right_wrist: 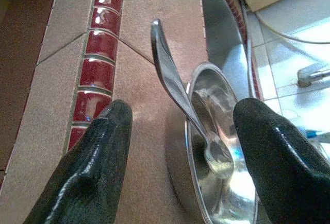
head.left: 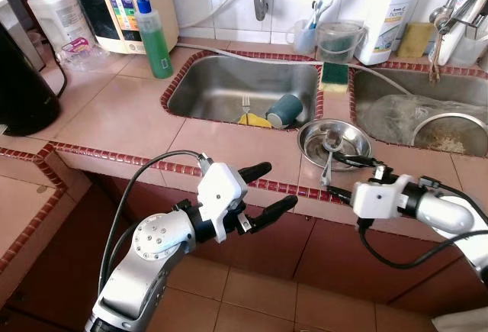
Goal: Kitchen organization
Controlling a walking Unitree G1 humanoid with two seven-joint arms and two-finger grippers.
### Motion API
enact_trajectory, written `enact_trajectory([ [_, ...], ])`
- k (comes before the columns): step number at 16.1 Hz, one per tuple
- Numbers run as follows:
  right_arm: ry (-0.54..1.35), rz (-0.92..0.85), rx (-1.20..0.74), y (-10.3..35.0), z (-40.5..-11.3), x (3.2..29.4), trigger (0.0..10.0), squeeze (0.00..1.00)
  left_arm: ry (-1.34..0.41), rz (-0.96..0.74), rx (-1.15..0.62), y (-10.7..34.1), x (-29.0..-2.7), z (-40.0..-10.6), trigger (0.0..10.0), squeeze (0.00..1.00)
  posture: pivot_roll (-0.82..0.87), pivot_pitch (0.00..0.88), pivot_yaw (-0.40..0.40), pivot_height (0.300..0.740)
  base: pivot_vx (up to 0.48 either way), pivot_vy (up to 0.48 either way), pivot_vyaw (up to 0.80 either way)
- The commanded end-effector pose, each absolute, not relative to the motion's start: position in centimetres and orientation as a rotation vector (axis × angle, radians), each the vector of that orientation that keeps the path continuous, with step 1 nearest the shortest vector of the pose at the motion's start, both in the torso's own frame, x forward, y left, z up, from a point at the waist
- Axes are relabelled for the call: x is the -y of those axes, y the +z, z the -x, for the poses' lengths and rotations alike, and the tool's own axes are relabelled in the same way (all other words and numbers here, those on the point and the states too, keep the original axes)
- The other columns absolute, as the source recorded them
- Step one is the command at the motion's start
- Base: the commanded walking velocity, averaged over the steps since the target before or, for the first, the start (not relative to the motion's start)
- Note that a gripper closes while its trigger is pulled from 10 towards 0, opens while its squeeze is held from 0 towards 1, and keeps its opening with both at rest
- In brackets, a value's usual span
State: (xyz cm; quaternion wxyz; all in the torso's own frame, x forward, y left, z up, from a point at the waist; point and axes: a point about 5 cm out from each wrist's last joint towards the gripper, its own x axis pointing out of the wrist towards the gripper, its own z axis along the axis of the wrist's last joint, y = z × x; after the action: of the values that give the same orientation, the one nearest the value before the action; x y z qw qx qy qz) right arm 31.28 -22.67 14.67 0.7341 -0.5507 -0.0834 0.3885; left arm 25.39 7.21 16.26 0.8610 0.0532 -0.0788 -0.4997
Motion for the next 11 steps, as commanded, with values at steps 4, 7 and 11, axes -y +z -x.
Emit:
enact_trajectory([
  [4, 0.877, 1.226, 0.209, 14.8, -32.4, 21.4, 10.0, 0.00, -1.029, -0.126, 0.177, 16.6, -7.5, -25.4, 10.0, 0.00, -0.19, 0.082, 0.044, 0.740, 0.000, 0.000, 0.00],
  [7, 0.895, 1.231, 0.244, 14.6, -32.6, 20.6, 0.0, 0.00, -1.019, -0.126, 0.177, 16.6, -7.6, -25.3, 10.0, 0.00, -0.18, 0.083, 0.041, 0.740, 0.000, 0.000, 0.00],
  [11, 0.908, 1.233, 0.254, 14.4, -32.5, 20.5, 0.0, 0.00, -1.016, -0.127, 0.174, 16.6, -7.7, -25.2, 10.0, 0.00, -0.18, 0.088, 0.044, 0.740, 0.000, 0.000, 0.00],
])
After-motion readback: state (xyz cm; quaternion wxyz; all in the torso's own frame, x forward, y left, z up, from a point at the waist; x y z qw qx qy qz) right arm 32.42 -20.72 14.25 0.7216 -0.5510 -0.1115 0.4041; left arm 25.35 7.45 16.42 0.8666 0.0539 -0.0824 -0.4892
